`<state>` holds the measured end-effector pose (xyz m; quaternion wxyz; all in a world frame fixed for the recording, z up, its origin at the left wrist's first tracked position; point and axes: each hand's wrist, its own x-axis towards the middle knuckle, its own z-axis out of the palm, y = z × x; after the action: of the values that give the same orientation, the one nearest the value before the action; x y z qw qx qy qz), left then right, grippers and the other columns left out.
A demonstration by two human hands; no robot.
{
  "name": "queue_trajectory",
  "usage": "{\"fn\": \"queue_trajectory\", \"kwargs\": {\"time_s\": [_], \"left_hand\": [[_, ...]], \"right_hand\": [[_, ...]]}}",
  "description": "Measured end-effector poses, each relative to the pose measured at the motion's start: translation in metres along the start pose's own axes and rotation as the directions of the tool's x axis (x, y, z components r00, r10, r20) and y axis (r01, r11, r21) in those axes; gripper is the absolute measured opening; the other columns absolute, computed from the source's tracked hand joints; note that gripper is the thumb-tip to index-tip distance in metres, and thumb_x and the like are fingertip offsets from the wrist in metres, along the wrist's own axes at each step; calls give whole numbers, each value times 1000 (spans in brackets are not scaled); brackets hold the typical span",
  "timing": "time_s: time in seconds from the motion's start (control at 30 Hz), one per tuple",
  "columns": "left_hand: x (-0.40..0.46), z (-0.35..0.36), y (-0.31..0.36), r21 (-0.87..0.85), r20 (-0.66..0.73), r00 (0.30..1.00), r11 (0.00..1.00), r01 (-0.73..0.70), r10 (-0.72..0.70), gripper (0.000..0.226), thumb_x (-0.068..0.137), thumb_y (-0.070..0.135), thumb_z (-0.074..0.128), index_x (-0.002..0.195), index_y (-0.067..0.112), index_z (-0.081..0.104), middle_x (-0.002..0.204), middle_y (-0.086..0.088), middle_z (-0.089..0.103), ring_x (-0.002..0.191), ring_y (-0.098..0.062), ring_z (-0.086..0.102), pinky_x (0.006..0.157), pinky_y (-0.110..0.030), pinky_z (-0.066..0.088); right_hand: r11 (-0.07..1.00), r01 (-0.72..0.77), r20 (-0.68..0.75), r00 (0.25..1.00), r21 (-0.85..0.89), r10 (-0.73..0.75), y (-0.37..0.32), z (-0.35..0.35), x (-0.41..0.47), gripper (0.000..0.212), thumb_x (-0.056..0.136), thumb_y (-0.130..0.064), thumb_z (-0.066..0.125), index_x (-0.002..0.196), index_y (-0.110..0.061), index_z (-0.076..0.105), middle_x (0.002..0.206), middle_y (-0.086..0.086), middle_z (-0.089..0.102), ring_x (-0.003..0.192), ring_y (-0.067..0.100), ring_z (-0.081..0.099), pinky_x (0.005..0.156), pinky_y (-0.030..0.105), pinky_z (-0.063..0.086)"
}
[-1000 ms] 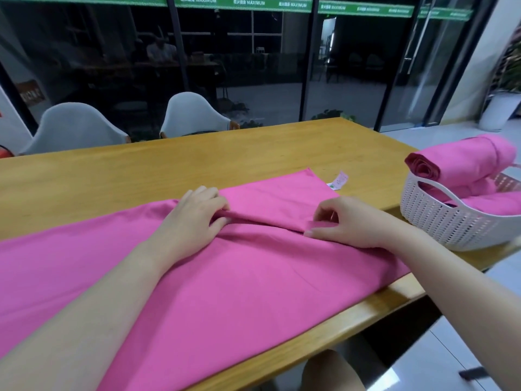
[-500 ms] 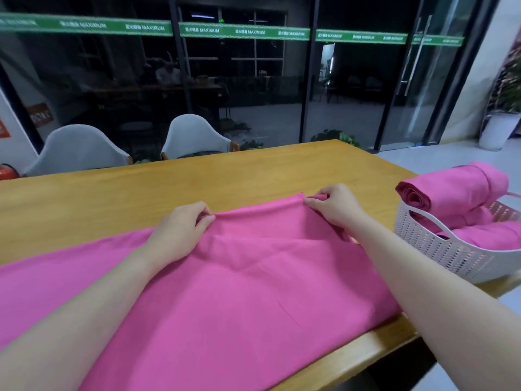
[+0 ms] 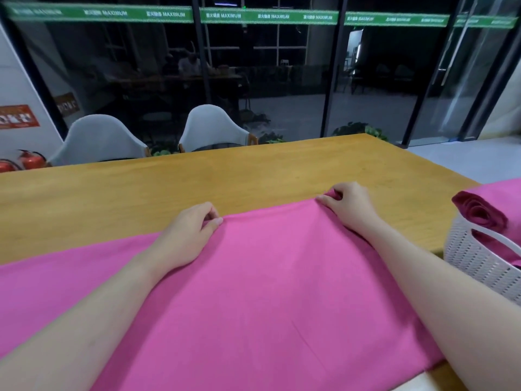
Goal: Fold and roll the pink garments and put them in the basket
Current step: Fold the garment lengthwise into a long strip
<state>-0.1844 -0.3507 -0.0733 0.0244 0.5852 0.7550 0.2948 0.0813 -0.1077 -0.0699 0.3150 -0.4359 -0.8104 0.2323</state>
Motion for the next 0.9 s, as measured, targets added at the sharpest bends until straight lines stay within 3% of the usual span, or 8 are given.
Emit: {"fn": "queue_trajectory", "kwargs": {"time_s": [0.37,0.43,0.5,0.57,0.63,0.7,0.77,0.9], "left_hand": [[8,-4,-4,-20,20,999,999,36,-36,11,99,27,63,88,23,63,84,8,59,75,-5,51,68,-28,38],[8,-12,1,217,-41,994,972,-87,99,10,95,30,66,99,21,62,92,7,57,80,-11,54,73,-35,45],[6,-15,19,429,-69,948,867,-253,311,22,93,30,67,112,20,63,100,3,56,87,-20,57,77,-39,49],[-2,-13,47,339,11,917,861,-379,399,24,99,34,56,119,24,65,111,5,60,100,-19,59,87,-40,50],[-12,-3,62,189,208,898,884,-427,388,41,103,50,40,135,33,60,136,12,56,125,-11,52,107,-36,43],[-19,7,60,167,394,870,908,-385,296,55,102,65,30,152,46,39,162,19,29,148,-3,26,123,-29,22],[-22,8,56,186,490,847,925,-333,206,65,95,74,23,157,54,17,168,22,4,154,0,2,127,-28,4],[-23,7,58,229,526,834,917,-326,165,77,88,83,18,157,53,0,166,23,-10,152,3,-13,127,-29,-6]], "right_hand": [[999,18,-15,1000,-34,-19,14,3,8,41,80,-52,81,64,-20,60,64,-2,59,65,21,53,64,44,49],[998,-6,-35,999,-66,3,11,1,6,42,77,-55,82,65,-22,60,68,-3,62,69,21,58,65,43,51],[993,-34,-50,998,-115,28,7,0,2,44,76,-59,81,66,-21,61,72,-3,66,73,22,61,66,43,53],[986,-63,-58,997,-157,54,4,0,0,44,76,-60,80,68,-20,64,75,-1,68,75,23,62,69,43,55],[980,-86,-52,996,-182,77,3,0,-1,45,77,-62,79,72,-18,69,75,-1,68,75,24,63,70,44,56],[977,-92,-44,995,-195,85,2,-1,-1,46,78,-63,77,72,-19,69,74,-2,68,75,23,63,69,43,56],[971,-87,-43,996,-223,79,0,-4,1,46,81,-63,75,70,-18,67,73,-4,67,74,23,63,61,37,50],[956,-74,-57,997,-282,60,-8,-8,10,45,84,-59,73,76,-15,68,77,-3,67,75,23,62,54,30,36]]}}
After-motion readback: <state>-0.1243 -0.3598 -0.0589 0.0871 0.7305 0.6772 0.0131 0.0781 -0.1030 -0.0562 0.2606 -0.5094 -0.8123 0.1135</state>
